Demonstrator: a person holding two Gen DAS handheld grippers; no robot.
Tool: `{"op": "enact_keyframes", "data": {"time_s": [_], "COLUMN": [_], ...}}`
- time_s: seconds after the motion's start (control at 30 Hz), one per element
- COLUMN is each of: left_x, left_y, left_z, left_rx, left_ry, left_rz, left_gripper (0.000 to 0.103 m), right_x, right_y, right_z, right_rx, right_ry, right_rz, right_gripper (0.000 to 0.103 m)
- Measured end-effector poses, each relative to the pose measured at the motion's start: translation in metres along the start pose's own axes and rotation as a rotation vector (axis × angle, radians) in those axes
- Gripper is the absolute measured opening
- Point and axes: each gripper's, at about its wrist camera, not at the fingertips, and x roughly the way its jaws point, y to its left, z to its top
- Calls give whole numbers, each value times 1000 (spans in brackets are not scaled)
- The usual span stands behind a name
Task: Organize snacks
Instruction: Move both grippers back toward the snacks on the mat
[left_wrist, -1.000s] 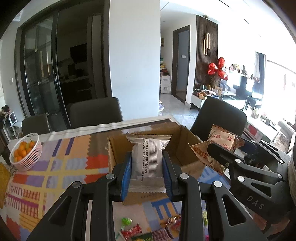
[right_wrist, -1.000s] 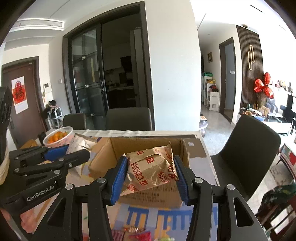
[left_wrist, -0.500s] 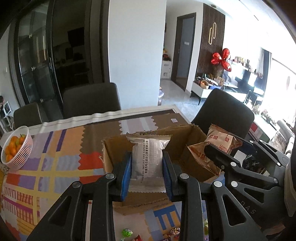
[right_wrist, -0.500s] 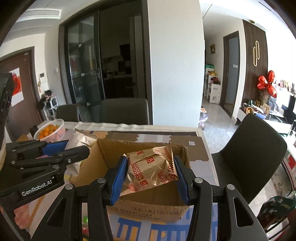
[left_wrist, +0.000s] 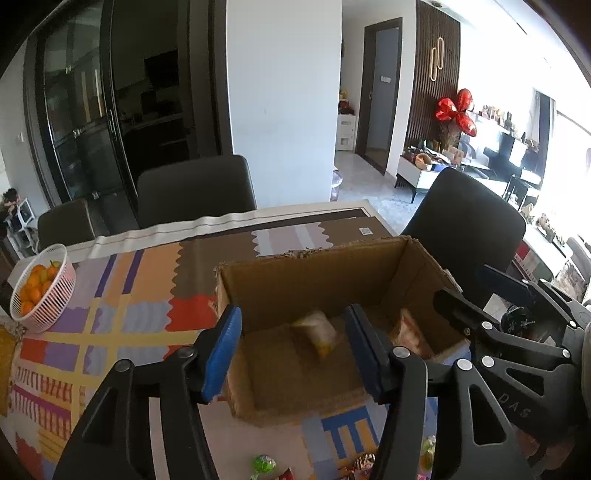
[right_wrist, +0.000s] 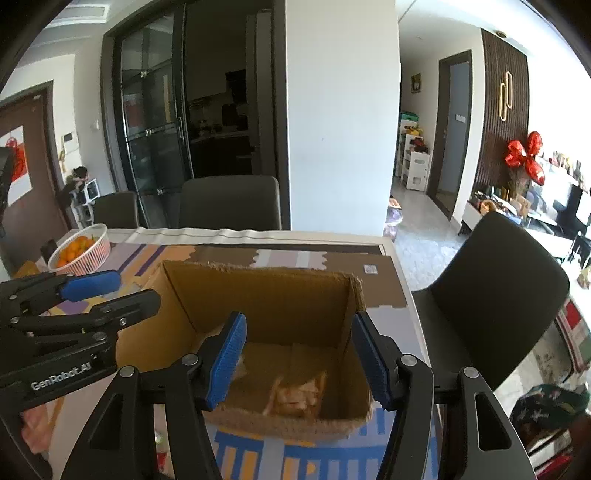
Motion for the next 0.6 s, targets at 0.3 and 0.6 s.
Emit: {"op": "enact_keyframes", "data": {"time_s": [0.3,0.6], "left_x": [-54,-99], "left_y": [-15,-32], "left_z": [-30,-68], "left_rx": [56,99], "left_ry": [-66,-91], "left_rz": [31,-24], "left_gripper": [64,65], "right_x": [-51,-103], "right_y": [-5,3], "right_z": [-23,-58], "right_rx": [46,29], "right_ry": [-33,-23], "right_rz": [9,-8], "right_gripper": [60,60]}}
